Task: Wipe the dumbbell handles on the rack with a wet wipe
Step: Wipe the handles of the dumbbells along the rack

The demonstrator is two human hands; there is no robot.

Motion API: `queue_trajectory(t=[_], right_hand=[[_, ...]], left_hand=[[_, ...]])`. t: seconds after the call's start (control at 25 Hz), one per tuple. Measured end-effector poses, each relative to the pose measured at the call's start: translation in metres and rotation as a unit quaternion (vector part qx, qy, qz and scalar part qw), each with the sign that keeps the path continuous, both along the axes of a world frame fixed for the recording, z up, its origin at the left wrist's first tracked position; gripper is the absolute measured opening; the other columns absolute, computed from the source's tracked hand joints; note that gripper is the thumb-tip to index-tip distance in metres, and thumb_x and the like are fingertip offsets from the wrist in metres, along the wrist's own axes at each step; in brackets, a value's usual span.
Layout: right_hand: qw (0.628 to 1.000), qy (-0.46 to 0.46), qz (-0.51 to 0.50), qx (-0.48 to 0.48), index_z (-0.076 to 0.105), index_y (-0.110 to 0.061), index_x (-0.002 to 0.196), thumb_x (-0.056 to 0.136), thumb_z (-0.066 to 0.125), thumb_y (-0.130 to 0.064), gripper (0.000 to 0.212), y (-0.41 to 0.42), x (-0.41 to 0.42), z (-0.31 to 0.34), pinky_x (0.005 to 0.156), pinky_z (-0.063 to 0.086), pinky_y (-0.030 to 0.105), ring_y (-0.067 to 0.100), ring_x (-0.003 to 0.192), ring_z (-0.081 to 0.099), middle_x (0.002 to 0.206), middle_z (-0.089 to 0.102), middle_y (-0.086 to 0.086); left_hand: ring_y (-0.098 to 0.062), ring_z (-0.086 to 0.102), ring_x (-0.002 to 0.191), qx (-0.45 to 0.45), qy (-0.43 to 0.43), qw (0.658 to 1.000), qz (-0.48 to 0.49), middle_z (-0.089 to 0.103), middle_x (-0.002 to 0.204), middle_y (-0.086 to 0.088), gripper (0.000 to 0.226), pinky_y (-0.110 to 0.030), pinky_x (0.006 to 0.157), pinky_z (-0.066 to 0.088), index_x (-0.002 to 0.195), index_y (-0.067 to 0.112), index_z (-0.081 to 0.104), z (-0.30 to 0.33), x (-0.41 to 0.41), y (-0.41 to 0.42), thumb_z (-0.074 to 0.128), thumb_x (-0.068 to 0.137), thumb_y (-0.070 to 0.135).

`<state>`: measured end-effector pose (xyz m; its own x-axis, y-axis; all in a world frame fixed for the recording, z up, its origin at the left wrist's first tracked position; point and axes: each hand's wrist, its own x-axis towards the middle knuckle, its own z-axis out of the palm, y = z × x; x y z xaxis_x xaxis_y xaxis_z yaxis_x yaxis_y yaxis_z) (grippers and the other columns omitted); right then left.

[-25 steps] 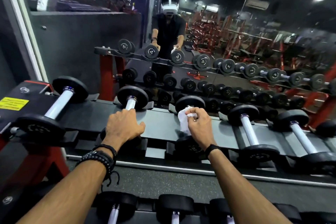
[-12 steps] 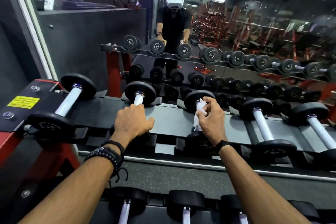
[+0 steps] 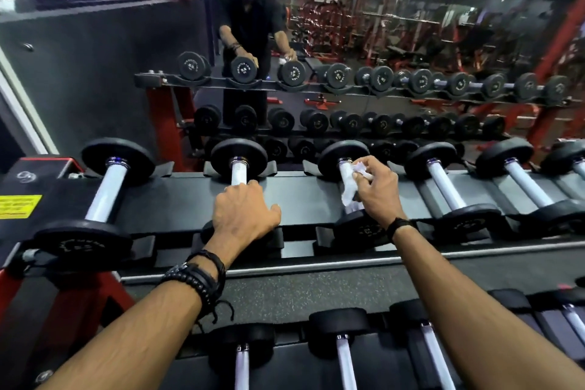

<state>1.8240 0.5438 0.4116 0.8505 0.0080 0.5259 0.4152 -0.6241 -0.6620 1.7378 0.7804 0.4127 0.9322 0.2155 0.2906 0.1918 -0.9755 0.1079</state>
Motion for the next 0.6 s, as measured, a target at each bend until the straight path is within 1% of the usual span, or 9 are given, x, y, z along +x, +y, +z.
queue_trajectory(t=[0.08, 0.16, 0.24, 0.32, 0.4, 0.48, 0.52, 0.6], right_hand=[[1.0, -0.015, -0.022, -0.012, 0.069, -0.012, 0.085, 0.083, 0.06, 0.0, 0.015, 0.001, 0.003, -0.004, 0.064, 0.036, 0.008, 0.007, 0.07, 0.053, 0.08, 0.065, 0.002], [0.998, -0.03, -0.037, -0.029, 0.072, -0.009, 0.087, 0.08, 0.063, 0.0, 0.015, 0.005, 0.006, -0.007, 0.073, 0.036, 0.003, 0.011, 0.081, 0.055, 0.09, 0.067, 0.008], [0.997, -0.045, -0.035, -0.046, 0.072, -0.007, 0.095, 0.081, 0.066, -0.004, 0.016, 0.009, 0.005, -0.006, 0.078, 0.034, -0.001, 0.013, 0.091, 0.055, 0.099, 0.063, 0.01], [0.998, -0.029, -0.03, -0.038, 0.071, -0.006, 0.106, 0.087, 0.063, -0.007, 0.021, 0.011, 0.002, -0.003, 0.079, 0.034, -0.002, 0.013, 0.097, 0.053, 0.107, 0.057, 0.008], [0.998, -0.022, -0.029, -0.042, 0.069, -0.005, 0.114, 0.09, 0.054, 0.001, 0.029, 0.011, 0.002, -0.002, 0.08, 0.036, 0.001, 0.015, 0.098, 0.052, 0.107, 0.056, 0.011], [0.996, -0.044, -0.033, -0.063, 0.066, -0.003, 0.119, 0.085, 0.05, 0.01, 0.04, 0.011, 0.001, -0.003, 0.083, 0.04, 0.012, 0.017, 0.093, 0.053, 0.101, 0.06, 0.011], [0.996, -0.049, -0.033, -0.066, 0.065, -0.003, 0.12, 0.083, 0.053, 0.01, 0.042, 0.012, -0.001, -0.001, 0.084, 0.04, 0.014, 0.015, 0.092, 0.054, 0.1, 0.062, 0.008], [0.998, -0.035, -0.03, -0.049, 0.064, -0.005, 0.119, 0.082, 0.061, 0.006, 0.039, 0.014, -0.004, 0.001, 0.083, 0.041, 0.013, 0.012, 0.092, 0.057, 0.099, 0.063, 0.001]], left_hand=[[-0.024, 0.044, 0.071, 0.01, -0.011, 1.0, -0.01, 0.064, 0.093, -0.009, 0.047, -0.031, 0.06, 0.034, 0.097, 0.011, 0.055, -0.004, 0.003, 0.001, 0.051, 0.083, 0.056], [-0.025, 0.047, 0.073, 0.016, -0.013, 1.0, -0.014, 0.064, 0.093, -0.01, 0.051, -0.03, 0.059, 0.034, 0.099, 0.01, 0.055, -0.006, 0.006, 0.002, 0.05, 0.083, 0.058], [-0.028, 0.058, 0.083, 0.016, -0.005, 1.0, -0.016, 0.066, 0.099, -0.014, 0.055, -0.03, 0.058, 0.035, 0.104, 0.009, 0.056, -0.01, 0.009, 0.003, 0.05, 0.083, 0.059], [-0.032, 0.063, 0.092, 0.013, 0.0, 1.0, -0.013, 0.067, 0.107, -0.02, 0.058, -0.03, 0.058, 0.036, 0.108, 0.008, 0.057, -0.013, 0.011, 0.003, 0.049, 0.082, 0.06], [-0.032, 0.065, 0.091, 0.017, 0.008, 1.0, -0.007, 0.066, 0.112, -0.025, 0.06, -0.03, 0.056, 0.036, 0.109, 0.008, 0.057, -0.015, 0.012, 0.003, 0.047, 0.083, 0.061], [-0.031, 0.065, 0.091, 0.015, 0.009, 1.0, 0.0, 0.065, 0.114, -0.026, 0.06, -0.03, 0.057, 0.035, 0.109, 0.009, 0.056, -0.013, 0.012, 0.003, 0.047, 0.082, 0.062], [-0.031, 0.065, 0.09, 0.01, 0.009, 1.0, 0.004, 0.065, 0.113, -0.025, 0.059, -0.03, 0.057, 0.035, 0.108, 0.009, 0.055, -0.013, 0.011, 0.003, 0.047, 0.082, 0.062], [-0.026, 0.06, 0.082, -0.003, 0.003, 1.0, 0.01, 0.066, 0.109, -0.02, 0.056, -0.03, 0.058, 0.035, 0.106, 0.01, 0.054, -0.01, 0.008, 0.003, 0.049, 0.082, 0.06]])
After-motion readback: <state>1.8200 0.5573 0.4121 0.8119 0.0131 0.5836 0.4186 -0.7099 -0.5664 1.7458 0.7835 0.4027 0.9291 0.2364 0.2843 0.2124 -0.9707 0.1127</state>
